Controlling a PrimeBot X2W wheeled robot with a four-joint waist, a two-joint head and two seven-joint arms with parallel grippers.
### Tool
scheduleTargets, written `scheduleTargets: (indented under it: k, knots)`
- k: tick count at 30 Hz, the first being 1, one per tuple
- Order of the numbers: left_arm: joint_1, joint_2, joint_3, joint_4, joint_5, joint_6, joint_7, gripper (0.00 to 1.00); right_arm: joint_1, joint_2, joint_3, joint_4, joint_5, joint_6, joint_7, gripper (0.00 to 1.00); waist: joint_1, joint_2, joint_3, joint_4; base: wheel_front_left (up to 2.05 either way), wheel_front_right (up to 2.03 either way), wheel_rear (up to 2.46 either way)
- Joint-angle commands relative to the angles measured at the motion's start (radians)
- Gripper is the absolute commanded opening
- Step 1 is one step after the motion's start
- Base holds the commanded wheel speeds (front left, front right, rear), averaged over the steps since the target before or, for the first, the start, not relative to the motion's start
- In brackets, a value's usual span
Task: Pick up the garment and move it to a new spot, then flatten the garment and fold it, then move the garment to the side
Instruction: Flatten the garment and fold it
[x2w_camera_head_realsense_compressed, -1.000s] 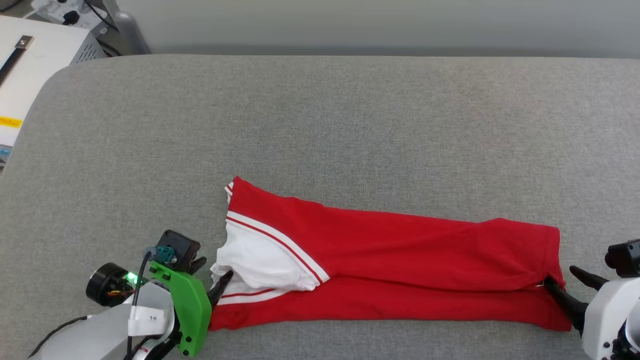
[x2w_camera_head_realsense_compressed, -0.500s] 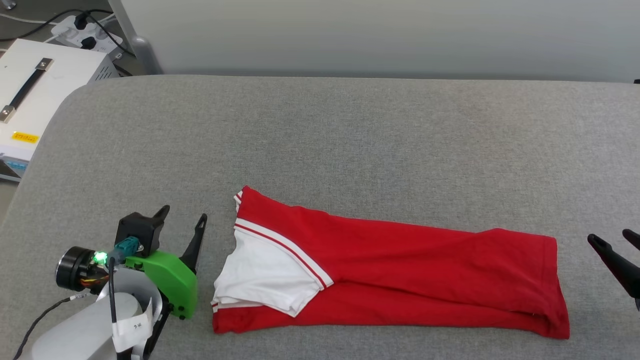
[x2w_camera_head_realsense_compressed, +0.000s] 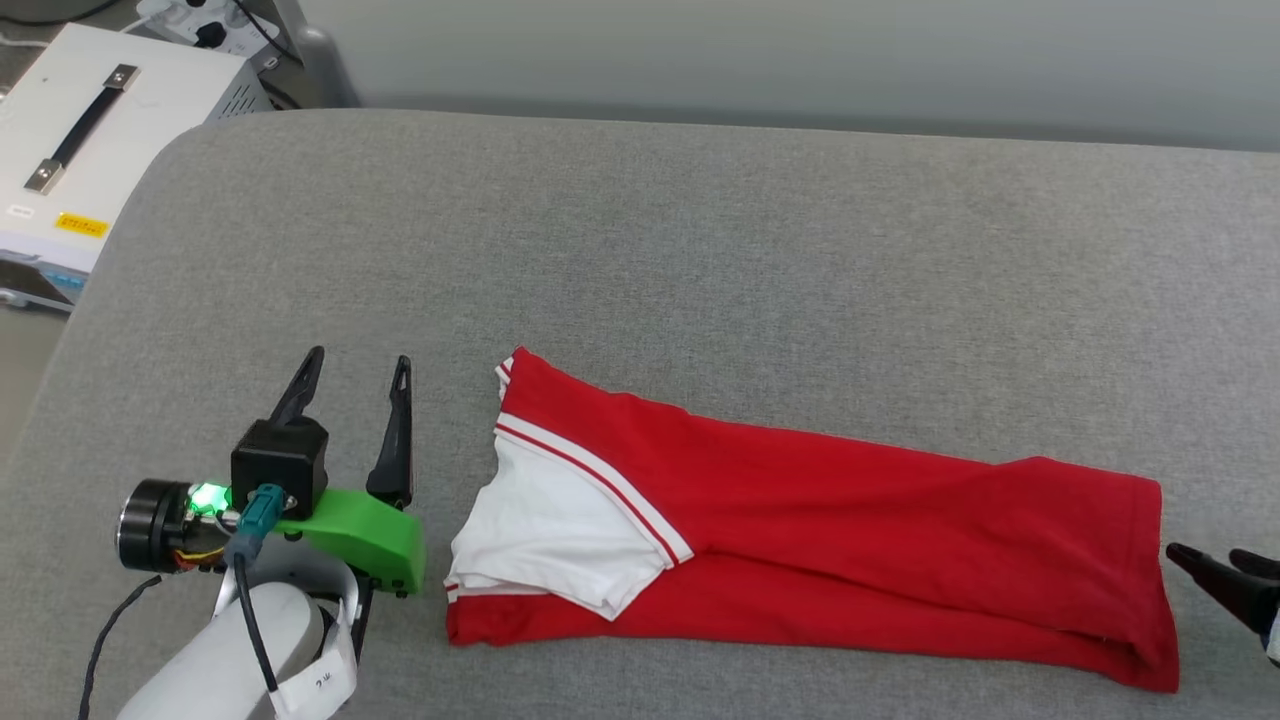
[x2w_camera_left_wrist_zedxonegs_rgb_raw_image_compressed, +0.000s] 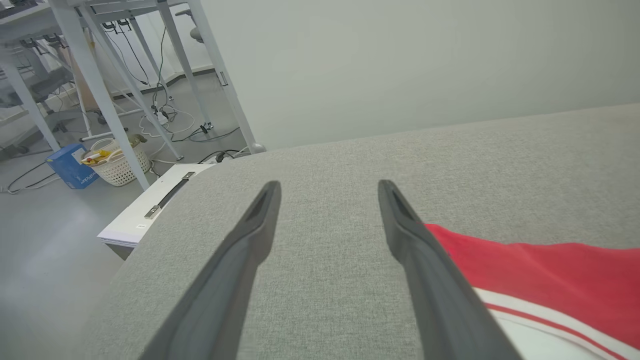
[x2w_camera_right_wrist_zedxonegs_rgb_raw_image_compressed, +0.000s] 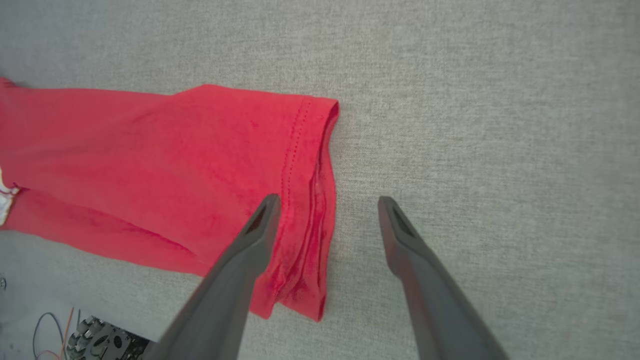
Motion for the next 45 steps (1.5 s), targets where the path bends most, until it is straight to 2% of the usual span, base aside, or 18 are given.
scheduleTargets:
  k: [1, 17, 23, 29, 30, 31, 32, 33, 39, 45]
  knots:
    - [0.037, -0.02, 0.035, -0.005, 0.036, 0.0, -0.006, 1.0, -0.019, 0.012, 0.013, 0.014, -0.001, -0.001, 0.001, 1.0, 0.0, -0.0001, 0.015, 0.015, 0.0, 0.0, 0.0]
    - [0.255, -0.254, 0.426, -0.049, 0.314, -0.123, -0.006, 1.0, -0.082, 0.051, 0.17, 0.127, 0.056, -0.001, -0.053, 1.0, 0.0, -0.0001, 0.029, 0.04, 0.0, 0.0, 0.0]
    - [0.303, -0.338, 0.51, -0.068, 0.409, -0.189, -0.006, 1.0, -0.104, 0.056, 0.229, 0.157, 0.076, -0.001, -0.09, 1.0, 0.0, -0.0001, 0.035, 0.042, 0.0, 0.0, 0.0]
    - [0.334, -0.407, 0.56, -0.076, 0.49, -0.234, -0.006, 1.0, -0.129, 0.052, 0.279, 0.183, 0.087, -0.001, -0.136, 1.0, 0.0, -0.0001, 0.039, 0.04, 0.0, 0.0, 0.0]
    - [0.337, -0.415, 0.565, -0.078, 0.5, -0.238, -0.006, 1.0, -0.132, 0.051, 0.287, 0.188, 0.089, -0.001, -0.143, 0.78, 0.0, -0.0001, 0.038, 0.04, 0.0, 0.0, 0.0]
    - [0.341, -0.425, 0.57, -0.081, 0.512, -0.245, -0.006, 1.0, -0.135, 0.049, 0.296, 0.191, 0.089, -0.001, -0.154, 0.35, 0.0, -0.0001, 0.038, 0.039, 0.0, 0.0, 0.0]
    - [0.344, -0.431, 0.572, -0.081, 0.521, -0.251, -0.006, 1.0, -0.138, 0.048, 0.301, 0.193, 0.089, -0.001, -0.165, 0.03, 0.0, -0.0001, 0.038, 0.039, 0.0, 0.0, 0.0]
    - [0.346, -0.439, 0.574, -0.082, 0.531, -0.258, -0.006, 1.0, -0.14, 0.046, 0.309, 0.199, 0.09, -0.001, -0.176, 0.0, 0.0, -0.0001, 0.036, 0.039, 0.0, 0.0, 0.0]
    - [0.357, -0.466, 0.592, -0.079, 0.565, -0.285, -0.006, 1.0, -0.153, 0.032, 0.344, 0.225, 0.108, -0.001, -0.221, 0.0, 0.0, -0.0001, 0.026, 0.036, 0.0, 0.0, 0.0]
    - [0.366, -0.476, 0.604, -0.076, 0.589, -0.303, -0.006, 1.0, -0.16, -0.011, 0.34, 0.253, 0.124, -0.001, -0.269, 0.0, 0.0, -0.0001, 0.011, 0.032, 0.0, 0.0, 0.0]
